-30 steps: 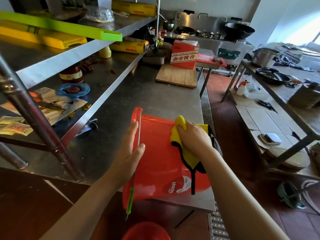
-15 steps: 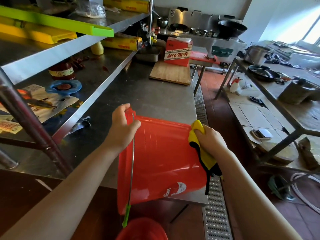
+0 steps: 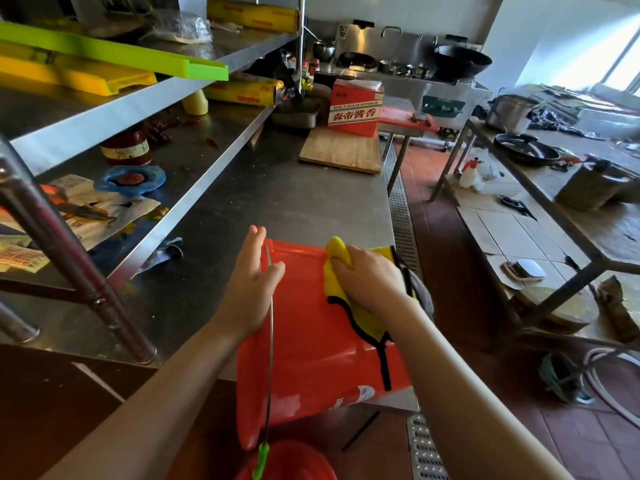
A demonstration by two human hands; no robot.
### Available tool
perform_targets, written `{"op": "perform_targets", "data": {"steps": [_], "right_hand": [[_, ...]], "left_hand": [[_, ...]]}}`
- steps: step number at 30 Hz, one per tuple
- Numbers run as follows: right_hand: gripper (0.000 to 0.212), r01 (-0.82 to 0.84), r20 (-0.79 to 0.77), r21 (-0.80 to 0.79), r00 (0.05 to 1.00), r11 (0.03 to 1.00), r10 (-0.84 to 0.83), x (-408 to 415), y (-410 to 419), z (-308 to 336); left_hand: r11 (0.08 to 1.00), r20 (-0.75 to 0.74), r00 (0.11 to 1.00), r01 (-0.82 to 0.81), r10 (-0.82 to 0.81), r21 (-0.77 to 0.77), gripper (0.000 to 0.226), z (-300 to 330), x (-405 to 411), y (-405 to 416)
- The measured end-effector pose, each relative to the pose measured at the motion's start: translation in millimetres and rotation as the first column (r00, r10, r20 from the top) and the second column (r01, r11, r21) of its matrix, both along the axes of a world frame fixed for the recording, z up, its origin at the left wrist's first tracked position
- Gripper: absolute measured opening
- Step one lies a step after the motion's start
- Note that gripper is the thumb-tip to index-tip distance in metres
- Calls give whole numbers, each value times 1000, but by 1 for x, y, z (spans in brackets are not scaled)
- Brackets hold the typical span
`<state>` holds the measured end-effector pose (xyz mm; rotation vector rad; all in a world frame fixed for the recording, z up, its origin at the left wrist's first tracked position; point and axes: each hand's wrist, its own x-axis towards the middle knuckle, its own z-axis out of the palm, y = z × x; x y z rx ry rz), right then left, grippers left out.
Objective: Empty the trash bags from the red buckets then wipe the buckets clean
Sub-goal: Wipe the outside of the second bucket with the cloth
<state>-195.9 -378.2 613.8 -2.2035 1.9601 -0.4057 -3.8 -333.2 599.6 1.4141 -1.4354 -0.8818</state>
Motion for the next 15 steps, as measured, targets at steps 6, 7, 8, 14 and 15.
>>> {"op": "perform_targets", "data": {"steps": [6,7,8,14,15], "right_hand": [[41,-192,-40,-167,981,967,188,76,16,7],[39,-211,-47,-183,977,960,206,80,18,6],[38,-221,-44,-184,975,958,217,81,19,5],[43,-164,107,-94,979,982,174,53,13,4],[44,-131,96,-82,986,988,139,46,11,3]], "left_hand": [[1000,-45,999,-8,8,-13,60,-1,2,2],[1000,-59,998,-7,7,-11,60,-1,2,3],[1000,-65,998,-4,3,-12,60,-2,3,4],[999,-66,997,24,-25,-23,58,-4,0,12],[999,-79,996,25,-28,-29,60,-5,0,14]]}}
